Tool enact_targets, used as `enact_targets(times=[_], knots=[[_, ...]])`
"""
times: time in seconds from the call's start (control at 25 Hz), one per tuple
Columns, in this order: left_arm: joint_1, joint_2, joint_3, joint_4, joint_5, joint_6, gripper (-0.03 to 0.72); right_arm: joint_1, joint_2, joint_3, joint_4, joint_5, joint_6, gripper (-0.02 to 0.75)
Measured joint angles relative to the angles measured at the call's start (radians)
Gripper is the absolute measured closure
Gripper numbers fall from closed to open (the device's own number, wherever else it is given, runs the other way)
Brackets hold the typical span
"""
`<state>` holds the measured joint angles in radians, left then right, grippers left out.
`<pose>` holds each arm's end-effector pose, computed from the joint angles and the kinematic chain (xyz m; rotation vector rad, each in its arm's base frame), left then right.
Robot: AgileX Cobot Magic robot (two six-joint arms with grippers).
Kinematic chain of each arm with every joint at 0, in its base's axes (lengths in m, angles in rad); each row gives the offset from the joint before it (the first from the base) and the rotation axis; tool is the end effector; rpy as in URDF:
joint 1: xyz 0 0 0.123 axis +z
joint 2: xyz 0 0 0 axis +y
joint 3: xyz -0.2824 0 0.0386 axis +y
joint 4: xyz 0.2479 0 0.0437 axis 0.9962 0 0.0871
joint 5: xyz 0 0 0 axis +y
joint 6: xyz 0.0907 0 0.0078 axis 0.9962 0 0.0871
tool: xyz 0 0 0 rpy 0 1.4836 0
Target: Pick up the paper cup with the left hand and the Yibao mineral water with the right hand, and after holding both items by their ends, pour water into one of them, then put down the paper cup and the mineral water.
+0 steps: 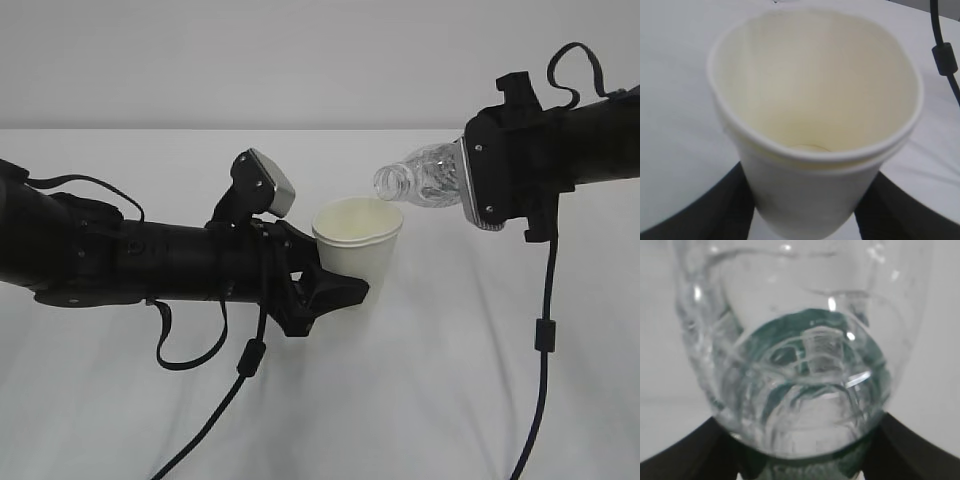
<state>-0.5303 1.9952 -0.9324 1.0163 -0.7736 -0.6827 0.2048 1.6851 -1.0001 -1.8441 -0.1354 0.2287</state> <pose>0.2957 -0.2360 0.1339 1.0775 1.7768 -0.8747 0.3529 0.0853 0.2227 -1.8429 1.3339 -0.6335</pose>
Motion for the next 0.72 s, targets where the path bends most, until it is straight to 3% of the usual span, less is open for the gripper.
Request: enact_targets(times=[0.72], knots=[[0.0,0.0,0.0,0.032,-0.02,0.0,0.276,0.0,0.0,-0.001,0.0,0.011,-0.094,0.26]])
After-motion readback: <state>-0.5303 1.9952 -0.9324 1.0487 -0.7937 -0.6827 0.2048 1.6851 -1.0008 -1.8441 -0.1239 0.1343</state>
